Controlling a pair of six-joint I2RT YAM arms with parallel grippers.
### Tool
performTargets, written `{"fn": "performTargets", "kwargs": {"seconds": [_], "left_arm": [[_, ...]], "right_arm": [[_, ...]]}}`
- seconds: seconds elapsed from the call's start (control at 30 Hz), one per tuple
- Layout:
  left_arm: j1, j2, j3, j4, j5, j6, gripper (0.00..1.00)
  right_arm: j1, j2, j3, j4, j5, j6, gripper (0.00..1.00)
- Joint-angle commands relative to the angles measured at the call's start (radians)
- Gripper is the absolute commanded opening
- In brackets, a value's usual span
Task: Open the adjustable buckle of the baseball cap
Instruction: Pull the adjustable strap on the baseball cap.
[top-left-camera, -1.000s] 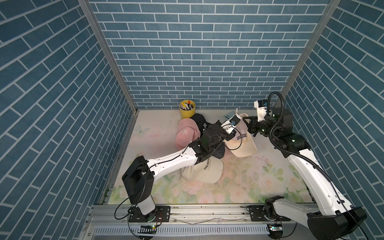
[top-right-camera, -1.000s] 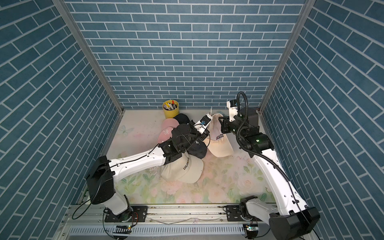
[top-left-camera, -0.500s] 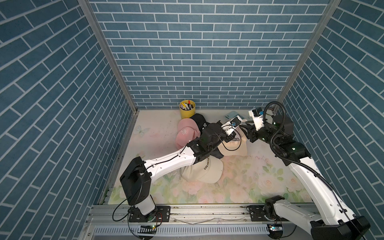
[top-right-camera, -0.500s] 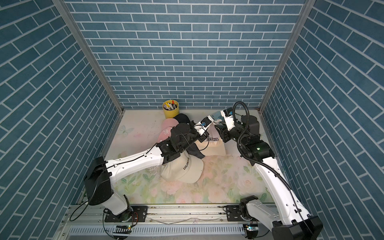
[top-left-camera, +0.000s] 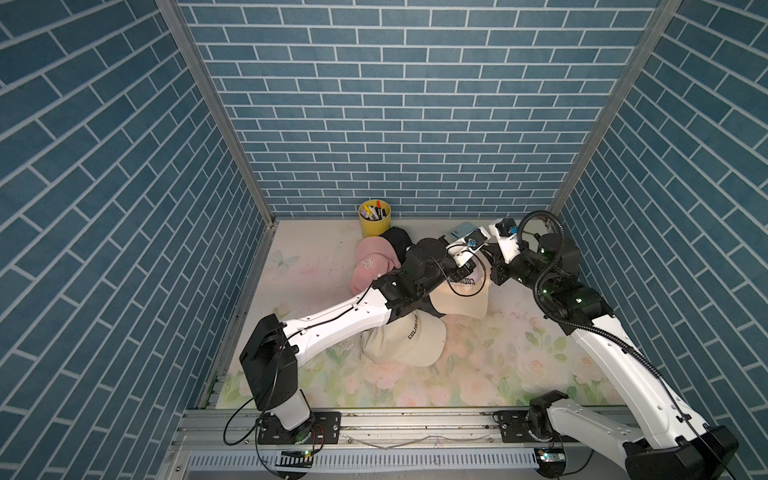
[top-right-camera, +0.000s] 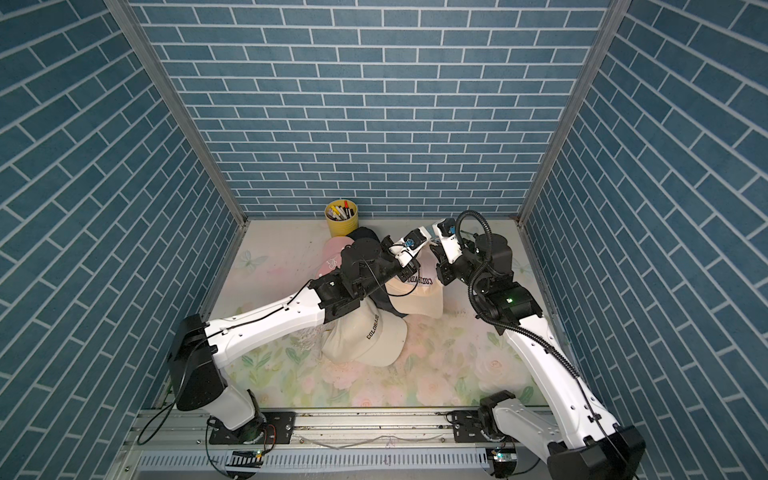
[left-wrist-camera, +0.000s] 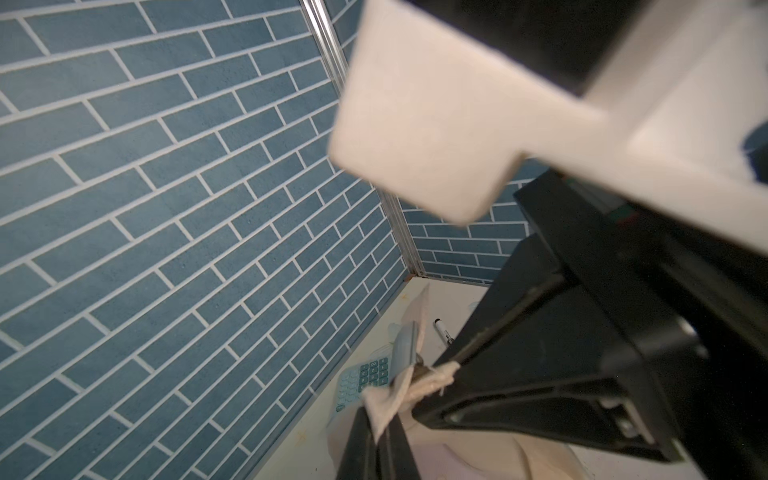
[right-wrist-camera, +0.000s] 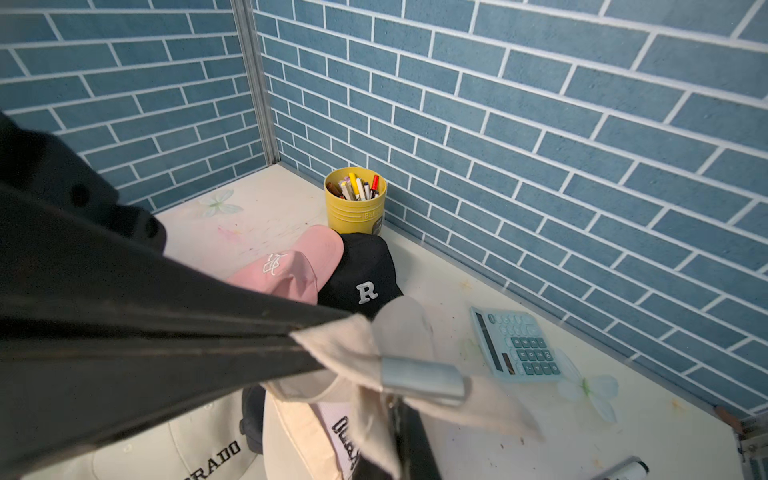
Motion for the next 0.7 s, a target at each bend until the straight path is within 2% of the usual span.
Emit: {"fn": "performTargets", "kwargs": {"seconds": [0.0,0.2,0.3,0.43,0.57,0.67], "left_arm": [[0.004,0.002,0.031,-0.035,0.033,-0.009,0.00],[0.005,-0.001,0.031,-0.047,0.013,-0.030,0.00],[0.005,-0.004,0.027,-0.059,0.013,-0.044,0.00],[0.003,-0.009,0.016,-0.074,0.019,-0.055,0.00],[0.003,-0.018,0.000,-0.073,0.014,-0.058,0.00],[0.003,-0.025,-0.021,-0.044,-0.035,-0.059,0.00]], "right_arm": [[0.007,-0.037,-0.037,0.109,0.050,-0.006,0.00],[0.016,-0.027,-0.063,0.133,0.172,0.048,0.00],[0.017,-0.035,-0.079,0.162,0.292,0.087,0.00],[0.019,-0.023,-0.071,0.156,0.384,0.102,0.00],[0.020,-0.003,-0.055,0.137,0.411,0.095,0.00],[0.019,0.013,-0.031,0.113,0.424,0.087,0.00]]}}
